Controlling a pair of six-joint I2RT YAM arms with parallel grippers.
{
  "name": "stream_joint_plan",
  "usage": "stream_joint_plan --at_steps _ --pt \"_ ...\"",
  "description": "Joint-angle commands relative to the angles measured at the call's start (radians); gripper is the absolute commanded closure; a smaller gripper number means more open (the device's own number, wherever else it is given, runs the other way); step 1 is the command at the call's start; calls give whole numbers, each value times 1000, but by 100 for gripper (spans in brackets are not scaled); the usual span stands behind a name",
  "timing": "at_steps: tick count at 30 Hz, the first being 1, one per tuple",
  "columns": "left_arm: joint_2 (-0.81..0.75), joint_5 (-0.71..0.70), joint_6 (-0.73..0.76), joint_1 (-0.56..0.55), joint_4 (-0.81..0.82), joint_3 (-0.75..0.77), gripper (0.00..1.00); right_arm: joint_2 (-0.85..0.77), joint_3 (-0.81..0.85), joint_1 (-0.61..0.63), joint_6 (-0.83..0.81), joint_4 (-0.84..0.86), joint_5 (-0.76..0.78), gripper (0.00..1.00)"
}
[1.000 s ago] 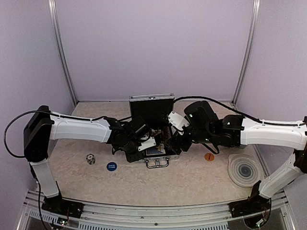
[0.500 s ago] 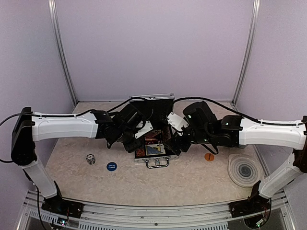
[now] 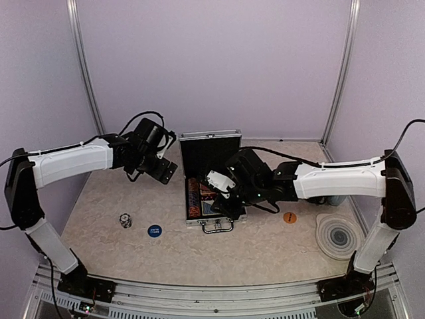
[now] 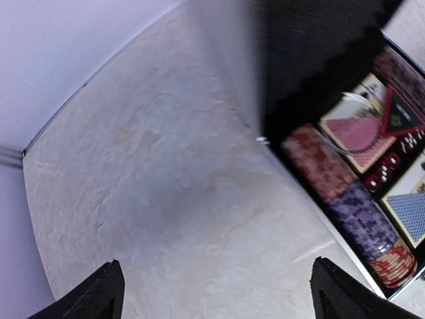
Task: Pack up texas hold em set
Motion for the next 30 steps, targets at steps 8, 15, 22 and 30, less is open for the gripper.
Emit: stream_joint_plan --at_steps 8,15,22,30 --pt "-328 97 -268 231 52 -151 1 318 251 -1 -22 -8 -235 91" --pt "-346 38 -320 271 -3 -190 1 432 355 -1 -33 -58 -265 91" --pt "-378 41 -312 288 16 -211 1 493 395 -5 -34 -77 -245 91" --pt "-374 61 -311 290 34 -218 1 525 421 -70 29 -41 -191 92"
